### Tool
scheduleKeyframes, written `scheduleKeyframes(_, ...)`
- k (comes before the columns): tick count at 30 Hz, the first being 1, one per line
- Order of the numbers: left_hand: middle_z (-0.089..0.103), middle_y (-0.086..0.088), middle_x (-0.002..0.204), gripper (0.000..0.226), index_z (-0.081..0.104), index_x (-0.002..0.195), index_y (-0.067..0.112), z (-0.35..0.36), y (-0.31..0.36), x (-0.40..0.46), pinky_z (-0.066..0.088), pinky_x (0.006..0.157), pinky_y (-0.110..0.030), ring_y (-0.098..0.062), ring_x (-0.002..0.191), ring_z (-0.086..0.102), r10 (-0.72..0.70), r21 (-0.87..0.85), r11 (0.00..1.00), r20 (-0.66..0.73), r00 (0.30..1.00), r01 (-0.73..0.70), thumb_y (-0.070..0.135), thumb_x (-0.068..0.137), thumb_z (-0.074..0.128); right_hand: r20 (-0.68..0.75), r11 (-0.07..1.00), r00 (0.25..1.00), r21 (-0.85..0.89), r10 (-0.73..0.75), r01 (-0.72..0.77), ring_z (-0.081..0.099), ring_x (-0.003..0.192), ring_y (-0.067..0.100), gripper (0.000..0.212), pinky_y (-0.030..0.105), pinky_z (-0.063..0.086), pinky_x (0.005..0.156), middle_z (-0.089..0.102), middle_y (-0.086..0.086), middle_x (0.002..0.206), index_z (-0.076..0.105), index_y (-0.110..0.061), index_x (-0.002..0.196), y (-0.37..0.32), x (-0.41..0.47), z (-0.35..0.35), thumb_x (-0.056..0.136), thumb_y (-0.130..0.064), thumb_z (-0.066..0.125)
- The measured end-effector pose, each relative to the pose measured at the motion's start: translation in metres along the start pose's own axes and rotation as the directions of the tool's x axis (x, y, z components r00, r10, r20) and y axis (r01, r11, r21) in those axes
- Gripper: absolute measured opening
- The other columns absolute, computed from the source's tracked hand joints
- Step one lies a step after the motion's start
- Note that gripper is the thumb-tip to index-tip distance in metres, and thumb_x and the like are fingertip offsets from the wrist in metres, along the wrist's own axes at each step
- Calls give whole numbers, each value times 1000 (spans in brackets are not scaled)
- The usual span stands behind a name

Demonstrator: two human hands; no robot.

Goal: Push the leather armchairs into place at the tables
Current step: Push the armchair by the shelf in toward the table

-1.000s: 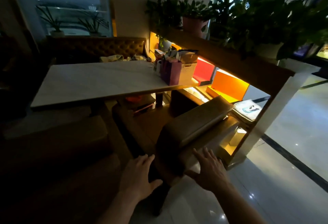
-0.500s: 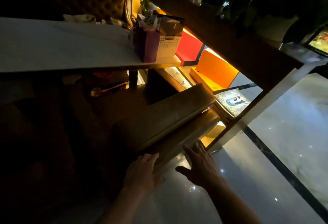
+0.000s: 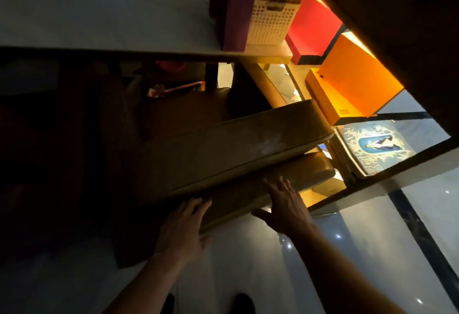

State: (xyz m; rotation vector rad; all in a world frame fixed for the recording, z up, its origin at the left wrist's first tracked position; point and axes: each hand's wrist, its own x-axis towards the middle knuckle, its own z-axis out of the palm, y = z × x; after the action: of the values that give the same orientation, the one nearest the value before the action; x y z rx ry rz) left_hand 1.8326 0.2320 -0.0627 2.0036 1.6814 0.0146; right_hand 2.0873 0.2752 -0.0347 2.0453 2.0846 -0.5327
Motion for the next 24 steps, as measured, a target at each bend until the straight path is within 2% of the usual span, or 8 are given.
scheduleKeyframes(6, 19, 9, 158, 91, 7, 154, 40, 27, 18, 13, 29, 113, -40, -18, 142, 24, -205, 43, 977, -77, 976, 209, 69, 82, 55, 57, 969, 969, -43, -240, 242, -6, 152, 34, 112, 61, 8, 121, -3, 7, 167, 5, -36, 157, 47, 62, 11, 73, -67, 72)
scheduleKeyframes(9, 24, 9, 155, 93, 11, 154, 39, 34, 22, 20, 33, 111, -41, -19, 139, 29, -283, 53, 955, -138, 949, 292, 73, 79, 54, 66, 950, 952, -71, -300, 305, -3, 152, 35, 110, 64, 7, 120, 7, 6, 166, 16, -37, 156, 69, 86, 15, 68, -67, 75)
scheduleKeyframes(12, 27, 8, 154, 92, 15, 153, 37, 37, 24, 24, 33, 111, -43, -20, 139, 30, -349, 75, 928, -160, 923, 364, 75, 79, 53, 1, 942, 945, -76, -328, 327, 11, 150, 34, 97, 63, 21, 118, 25, 6, 159, 34, -37, 148, 80, 96, 22, 67, -70, 74)
scheduleKeyframes(14, 24, 9, 155, 88, 17, 154, 36, 40, 24, 26, 33, 110, -44, -20, 140, 26, -375, 63, 920, -156, 914, 388, 72, 81, 53, -29, 940, 941, -61, -337, 335, 12, 151, 33, 101, 61, 25, 116, 21, 5, 162, 26, -39, 151, 86, 98, 31, 68, -74, 70)
scheduleKeyframes(17, 25, 11, 153, 84, 20, 153, 38, 42, 23, 25, 41, 101, -47, -20, 139, 24, -391, 22, 917, -154, 907, 399, 68, 83, 56, -61, 932, 932, -91, -357, 351, 11, 152, 33, 105, 61, 23, 117, 15, 5, 165, 13, -37, 156, 90, 96, 41, 72, -77, 62)
scheduleKeyframes(24, 29, 12, 149, 82, 22, 152, 37, 41, 23, 24, 44, 96, -46, -19, 137, 25, -378, 51, 919, -157, 912, 390, 64, 84, 59, -78, 939, 939, -114, -335, 326, 20, 148, 34, 101, 59, 27, 116, 29, 8, 159, 24, -31, 154, 87, 92, 44, 72, -76, 64)
